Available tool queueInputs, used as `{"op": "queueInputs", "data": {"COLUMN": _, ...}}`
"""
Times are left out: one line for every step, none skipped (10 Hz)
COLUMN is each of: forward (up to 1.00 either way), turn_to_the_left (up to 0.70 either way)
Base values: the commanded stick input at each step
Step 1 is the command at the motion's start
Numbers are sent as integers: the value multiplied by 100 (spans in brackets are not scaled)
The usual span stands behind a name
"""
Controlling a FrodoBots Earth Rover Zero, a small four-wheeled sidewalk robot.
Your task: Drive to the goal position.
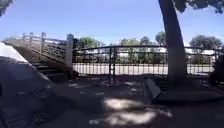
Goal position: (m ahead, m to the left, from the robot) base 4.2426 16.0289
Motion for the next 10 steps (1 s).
{"op": "queueInputs", "data": {"forward": 45, "turn_to_the_left": 0}}
{"op": "queueInputs", "data": {"forward": 45, "turn_to_the_left": 0}}
{"op": "queueInputs", "data": {"forward": 45, "turn_to_the_left": 0}}
{"op": "queueInputs", "data": {"forward": 45, "turn_to_the_left": 5}}
{"op": "queueInputs", "data": {"forward": 45, "turn_to_the_left": 17}}
{"op": "queueInputs", "data": {"forward": 45, "turn_to_the_left": 27}}
{"op": "queueInputs", "data": {"forward": 45, "turn_to_the_left": 27}}
{"op": "queueInputs", "data": {"forward": 45, "turn_to_the_left": 21}}
{"op": "queueInputs", "data": {"forward": 45, "turn_to_the_left": 7}}
{"op": "queueInputs", "data": {"forward": 45, "turn_to_the_left": 0}}
